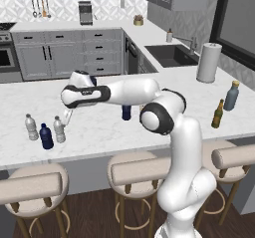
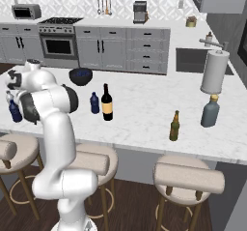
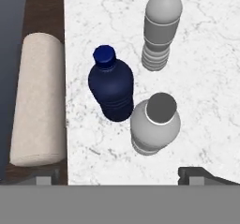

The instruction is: Move the plastic bottles in the middle to the plastics group, and the glass bottles in the middle to the glass group.

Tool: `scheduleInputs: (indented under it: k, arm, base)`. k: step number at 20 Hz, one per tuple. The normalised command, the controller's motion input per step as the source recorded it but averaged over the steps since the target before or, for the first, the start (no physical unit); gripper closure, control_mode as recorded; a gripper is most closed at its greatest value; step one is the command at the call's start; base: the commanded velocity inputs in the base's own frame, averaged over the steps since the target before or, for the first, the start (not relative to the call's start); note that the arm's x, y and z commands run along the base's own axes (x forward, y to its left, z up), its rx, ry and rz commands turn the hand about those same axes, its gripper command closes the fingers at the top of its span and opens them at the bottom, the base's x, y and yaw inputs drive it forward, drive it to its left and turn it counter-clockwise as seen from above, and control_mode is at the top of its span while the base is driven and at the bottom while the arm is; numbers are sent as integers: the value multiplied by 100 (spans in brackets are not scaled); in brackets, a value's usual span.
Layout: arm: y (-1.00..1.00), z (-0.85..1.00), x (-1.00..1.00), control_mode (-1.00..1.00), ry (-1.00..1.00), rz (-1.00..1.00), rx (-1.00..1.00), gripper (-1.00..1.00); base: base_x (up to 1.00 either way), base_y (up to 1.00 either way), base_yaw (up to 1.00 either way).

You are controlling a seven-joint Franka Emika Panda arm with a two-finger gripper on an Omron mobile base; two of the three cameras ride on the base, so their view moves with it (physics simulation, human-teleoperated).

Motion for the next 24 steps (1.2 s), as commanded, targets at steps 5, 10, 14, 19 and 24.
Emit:
scheduleInputs:
  k: [5, 10, 14, 19, 24]
  arm:
    - [-80, 18, -62, -100, -2, -5, 0, -100]
    - [-99, -2, -65, -100, -1, -14, 0, -100]
    - [-100, -6, -41, -100, 0, -28, -1, -100]
    - [-100, 0, -32, -100, 0, -35, -1, -100]
    - [-95, 15, -14, -100, 0, -43, -3, -100]
  base:
    - [0, 0, 0]
    - [0, 0, 0]
    - [0, 0, 0]
    - [0, 0, 0]
    - [0, 0, 0]
